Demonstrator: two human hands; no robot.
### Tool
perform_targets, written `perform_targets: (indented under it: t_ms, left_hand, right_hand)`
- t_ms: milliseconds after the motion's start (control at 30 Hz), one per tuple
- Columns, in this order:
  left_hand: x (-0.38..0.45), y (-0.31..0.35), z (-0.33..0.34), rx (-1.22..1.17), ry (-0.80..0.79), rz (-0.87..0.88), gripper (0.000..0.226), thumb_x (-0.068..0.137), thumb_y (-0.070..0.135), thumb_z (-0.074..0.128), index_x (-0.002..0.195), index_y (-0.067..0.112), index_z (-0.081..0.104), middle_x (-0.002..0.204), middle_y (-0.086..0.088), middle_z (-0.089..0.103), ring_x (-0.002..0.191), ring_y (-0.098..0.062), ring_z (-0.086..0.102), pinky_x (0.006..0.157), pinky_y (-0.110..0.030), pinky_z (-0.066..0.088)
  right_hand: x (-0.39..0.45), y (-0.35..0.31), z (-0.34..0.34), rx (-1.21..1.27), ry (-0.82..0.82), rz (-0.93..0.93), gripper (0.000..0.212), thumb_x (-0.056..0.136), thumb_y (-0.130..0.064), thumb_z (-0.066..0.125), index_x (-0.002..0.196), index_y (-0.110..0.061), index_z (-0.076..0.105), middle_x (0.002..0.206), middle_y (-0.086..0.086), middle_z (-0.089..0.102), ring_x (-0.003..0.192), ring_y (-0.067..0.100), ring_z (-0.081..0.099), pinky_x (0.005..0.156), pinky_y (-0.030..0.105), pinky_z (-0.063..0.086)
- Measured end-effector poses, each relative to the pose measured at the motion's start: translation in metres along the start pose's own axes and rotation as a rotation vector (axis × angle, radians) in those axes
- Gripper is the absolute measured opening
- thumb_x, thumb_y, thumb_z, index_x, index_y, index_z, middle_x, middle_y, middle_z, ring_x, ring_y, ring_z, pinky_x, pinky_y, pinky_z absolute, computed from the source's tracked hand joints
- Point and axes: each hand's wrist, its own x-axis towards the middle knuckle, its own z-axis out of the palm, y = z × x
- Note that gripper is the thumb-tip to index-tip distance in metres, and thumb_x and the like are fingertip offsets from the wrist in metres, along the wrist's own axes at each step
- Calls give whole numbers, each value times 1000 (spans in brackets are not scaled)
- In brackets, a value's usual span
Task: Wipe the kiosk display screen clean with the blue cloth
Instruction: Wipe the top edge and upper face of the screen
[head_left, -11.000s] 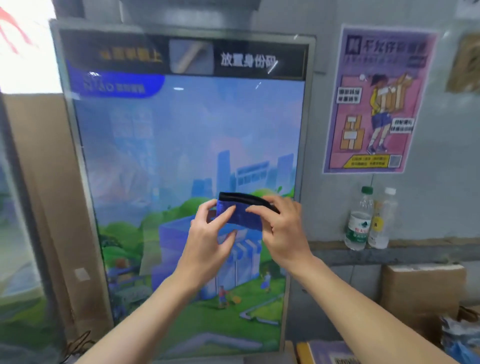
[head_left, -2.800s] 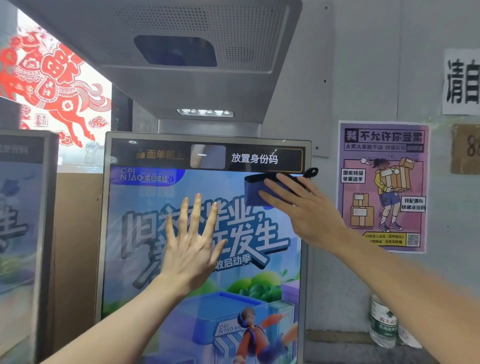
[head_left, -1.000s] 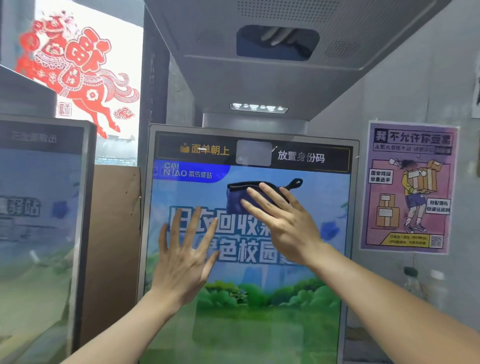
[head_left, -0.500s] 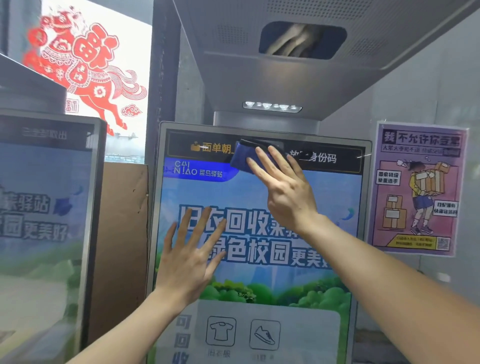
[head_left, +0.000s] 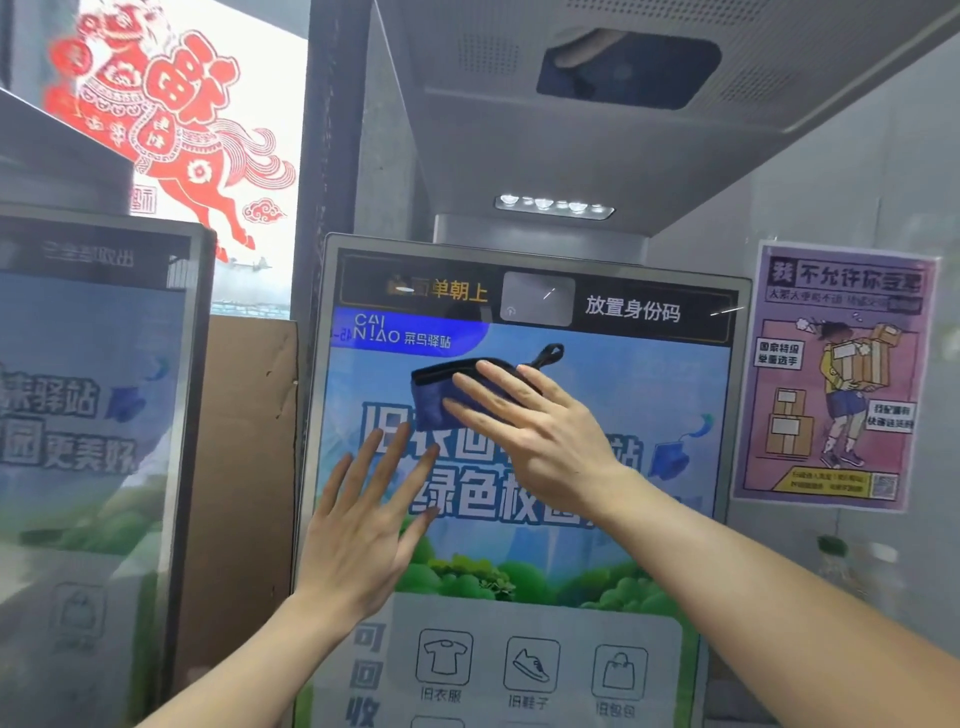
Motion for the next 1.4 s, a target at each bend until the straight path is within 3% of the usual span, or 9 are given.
perform_targets:
  t_ms: [200,367,433,833,1033,1200,1400]
  left_hand:
    - [-1,1,-5,-8,-23,-11,63,96,57,29,154,32,25,164,-2,18,150,-23,13,118,-43,15]
    - [-1,0,-7,-22,-24,-8,63,97,57,29,155,32,23,164,-1,18,150,-23,13,118,-43,16]
    - [-1,0,-6,-27,-21,-2,63,97,57,30,155,31,23,164,-2,18,150,-24,15,118,-43,17]
    - [-8,1,-3,-71,25,-31,63,98,55,31,155,28,25,162,-5,23,148,-26,22,116,-42,22]
    - [-14,-4,0,-54,44,14,64,98,50,34,156,28,19,162,-4,22,149,-26,19,119,-40,16]
    - [-14,-6,-2,-34,27,20,61,99,48,33,155,24,24,161,-5,24,149,-25,17,116,-41,20]
    - [-17,-2,1,-36,35,-6,61,100,47,33,155,25,22,161,-3,23,149,-23,17,116,-41,18]
  right_hand:
    - [32,22,-12,-12,75,145,71,83,-5,25,150,-22,44,156,2,39,146,26,34,119,44,28]
    - [49,22,-14,24,106,266,73,81,2,38,150,-19,42,158,5,36,148,28,29,121,45,22]
    - [47,11,-10,42,112,288,75,79,-1,32,151,-18,41,158,5,34,148,28,27,122,46,22]
    - [41,-20,3,14,115,5,65,88,-6,32,149,-21,44,156,0,38,146,24,33,118,42,31]
    - [72,0,-8,18,113,98,68,86,-4,28,150,-21,43,157,0,37,147,25,31,120,44,26]
    - [89,-7,-8,72,136,187,70,84,3,44,151,-18,42,158,3,35,149,28,26,122,45,21]
    - [83,-32,-1,88,77,57,70,84,-4,27,151,-19,41,159,1,33,149,26,26,121,45,22]
